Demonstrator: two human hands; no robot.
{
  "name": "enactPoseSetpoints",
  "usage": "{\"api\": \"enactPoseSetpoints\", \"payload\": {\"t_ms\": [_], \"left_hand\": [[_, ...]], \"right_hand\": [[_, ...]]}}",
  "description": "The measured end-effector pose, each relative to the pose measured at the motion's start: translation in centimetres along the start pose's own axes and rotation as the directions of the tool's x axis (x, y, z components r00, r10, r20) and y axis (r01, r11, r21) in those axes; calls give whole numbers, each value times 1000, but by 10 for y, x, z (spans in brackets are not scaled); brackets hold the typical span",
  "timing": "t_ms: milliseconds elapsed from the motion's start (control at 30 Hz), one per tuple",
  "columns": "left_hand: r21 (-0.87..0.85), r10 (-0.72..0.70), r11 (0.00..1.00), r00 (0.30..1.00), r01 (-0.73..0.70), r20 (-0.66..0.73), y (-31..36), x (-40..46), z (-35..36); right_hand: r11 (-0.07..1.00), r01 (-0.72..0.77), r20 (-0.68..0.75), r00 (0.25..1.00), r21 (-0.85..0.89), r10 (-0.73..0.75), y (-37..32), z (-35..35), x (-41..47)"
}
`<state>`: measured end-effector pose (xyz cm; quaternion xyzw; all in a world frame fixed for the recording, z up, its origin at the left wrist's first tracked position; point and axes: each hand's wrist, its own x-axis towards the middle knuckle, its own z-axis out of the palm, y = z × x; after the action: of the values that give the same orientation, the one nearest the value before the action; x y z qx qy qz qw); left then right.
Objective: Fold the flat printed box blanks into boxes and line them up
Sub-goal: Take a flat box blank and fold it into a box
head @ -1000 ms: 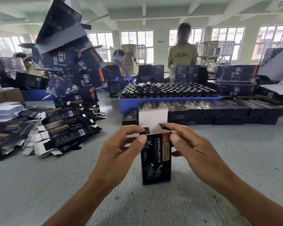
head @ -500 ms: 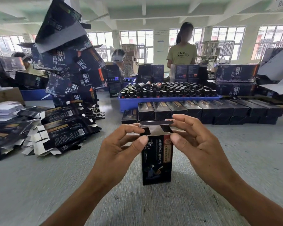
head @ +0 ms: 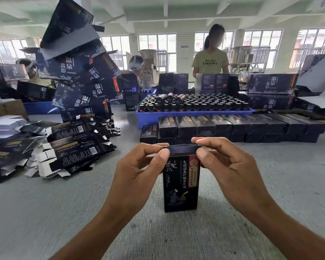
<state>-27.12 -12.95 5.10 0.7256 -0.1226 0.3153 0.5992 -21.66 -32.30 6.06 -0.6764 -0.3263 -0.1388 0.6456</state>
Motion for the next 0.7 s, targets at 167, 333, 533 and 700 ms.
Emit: {"api": "enactPoseSetpoints", "payload": {"t_ms": [167,333,533,700], "left_hand": [[32,-2,999,1000,2,-5,1,0,0],[213,147,965,988,-152,40,-1,-2,-3],[360,346,866,936,-345,64,-7,1,-6],[400,351,847,933,-350,72,-14,2,-7]], "right_hand": [[1000,8,8,1000,-25,-8,2,-2,0],[993,57,20,998,-99,-55,5,-3,-1],[919,233,31,971,-319,-235,11,-3,-1],[926,195,-1,978,-324,-207,15,1,-1]]}}
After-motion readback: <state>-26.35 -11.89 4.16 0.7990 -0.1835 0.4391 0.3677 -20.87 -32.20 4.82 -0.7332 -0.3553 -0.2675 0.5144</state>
